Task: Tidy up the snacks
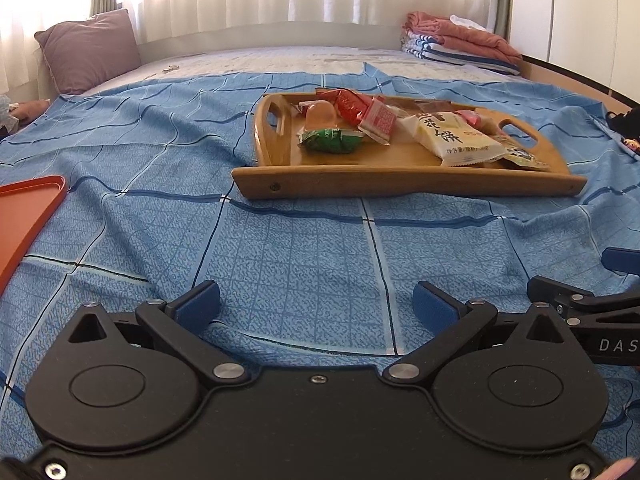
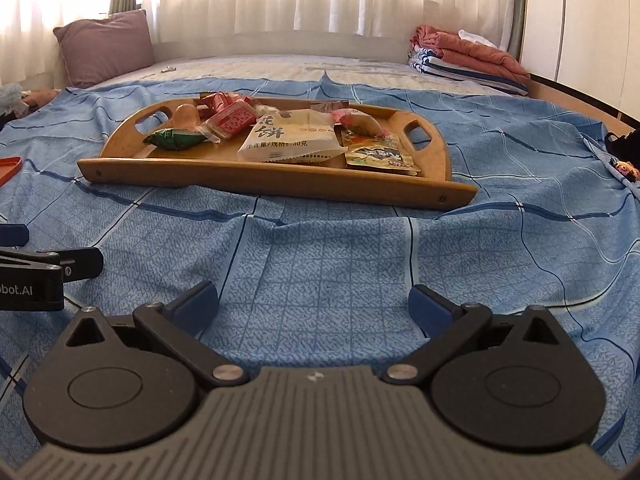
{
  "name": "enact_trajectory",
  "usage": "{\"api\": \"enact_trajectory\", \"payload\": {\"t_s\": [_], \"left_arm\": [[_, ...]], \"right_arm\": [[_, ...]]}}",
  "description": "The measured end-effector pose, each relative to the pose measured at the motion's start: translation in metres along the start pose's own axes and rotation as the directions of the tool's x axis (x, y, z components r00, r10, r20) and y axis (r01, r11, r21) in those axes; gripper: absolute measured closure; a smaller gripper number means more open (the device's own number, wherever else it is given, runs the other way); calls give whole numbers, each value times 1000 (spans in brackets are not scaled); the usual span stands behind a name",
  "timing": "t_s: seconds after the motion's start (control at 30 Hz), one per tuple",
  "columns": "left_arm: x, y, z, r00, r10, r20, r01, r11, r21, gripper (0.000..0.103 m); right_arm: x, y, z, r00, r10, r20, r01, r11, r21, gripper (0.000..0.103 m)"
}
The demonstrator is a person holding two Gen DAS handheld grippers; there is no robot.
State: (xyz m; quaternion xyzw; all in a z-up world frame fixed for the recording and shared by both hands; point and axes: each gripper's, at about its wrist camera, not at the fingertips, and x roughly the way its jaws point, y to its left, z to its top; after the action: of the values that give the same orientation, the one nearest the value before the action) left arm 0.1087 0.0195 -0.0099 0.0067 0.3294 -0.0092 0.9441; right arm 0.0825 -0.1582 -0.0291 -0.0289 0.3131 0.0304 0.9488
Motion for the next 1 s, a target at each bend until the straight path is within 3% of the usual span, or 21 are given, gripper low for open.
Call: {"api": "enact_trajectory", "payload": {"t_s": [0.17,1.0], "left_arm": [[0,1,-3,1000,0,20,0,1000,-10,0],[0,1,-4,1000,-1,21,1,1000,-12,0]], "right_arm": [[-2,-1,-5,999,6,32,-6,1000,7,0],[0,-2,-4,999,8,32,-8,1000,6,0]]}}
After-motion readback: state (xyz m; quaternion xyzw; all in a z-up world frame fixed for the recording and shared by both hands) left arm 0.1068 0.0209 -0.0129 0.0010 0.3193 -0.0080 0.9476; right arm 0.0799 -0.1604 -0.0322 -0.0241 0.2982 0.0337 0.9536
